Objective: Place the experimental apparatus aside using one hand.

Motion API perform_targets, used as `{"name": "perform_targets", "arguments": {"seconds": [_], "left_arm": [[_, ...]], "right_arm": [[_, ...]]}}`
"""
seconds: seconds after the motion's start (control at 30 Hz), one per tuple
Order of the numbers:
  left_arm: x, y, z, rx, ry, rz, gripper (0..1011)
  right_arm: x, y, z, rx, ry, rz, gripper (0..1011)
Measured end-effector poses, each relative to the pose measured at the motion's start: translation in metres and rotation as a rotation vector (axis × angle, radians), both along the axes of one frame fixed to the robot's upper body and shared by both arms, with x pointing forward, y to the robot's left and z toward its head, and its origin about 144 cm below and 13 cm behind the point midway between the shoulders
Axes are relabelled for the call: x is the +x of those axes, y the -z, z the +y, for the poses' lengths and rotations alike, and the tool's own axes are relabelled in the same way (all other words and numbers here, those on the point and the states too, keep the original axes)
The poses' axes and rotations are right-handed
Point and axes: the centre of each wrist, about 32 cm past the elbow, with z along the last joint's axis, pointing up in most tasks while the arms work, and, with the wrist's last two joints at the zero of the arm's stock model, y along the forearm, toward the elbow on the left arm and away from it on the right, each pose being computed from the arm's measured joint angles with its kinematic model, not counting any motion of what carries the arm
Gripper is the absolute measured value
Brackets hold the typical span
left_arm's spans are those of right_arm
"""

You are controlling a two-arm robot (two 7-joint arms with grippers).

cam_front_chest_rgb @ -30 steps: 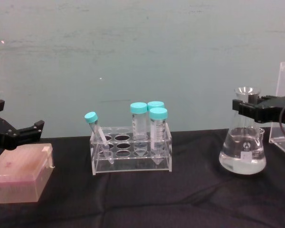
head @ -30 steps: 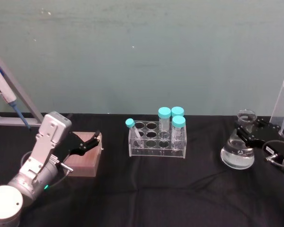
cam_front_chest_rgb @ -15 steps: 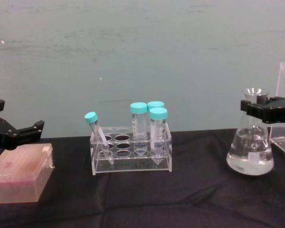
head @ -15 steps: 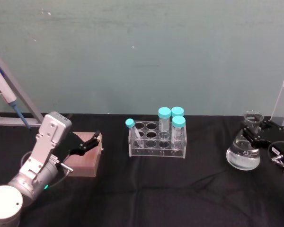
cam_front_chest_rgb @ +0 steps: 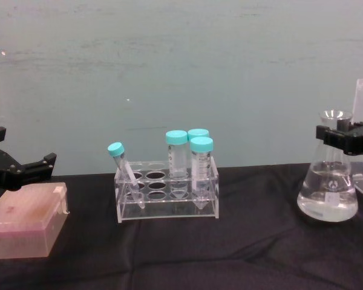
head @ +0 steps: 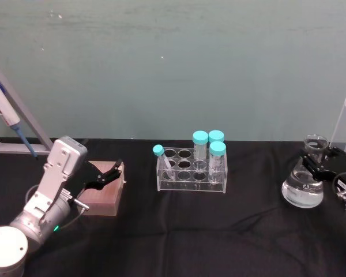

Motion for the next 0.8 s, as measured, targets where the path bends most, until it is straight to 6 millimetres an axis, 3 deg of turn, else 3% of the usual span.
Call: {"name": "perform_targets", "arguments": {"seconds": [0.8], "left_arm": [[0.0000,0.0000,0.0000,0.000,0.000,0.000,1000]], "right_arm": [[-0.0051,0.0014,-0.0016,-0.002,0.046,0.014,449]]}}
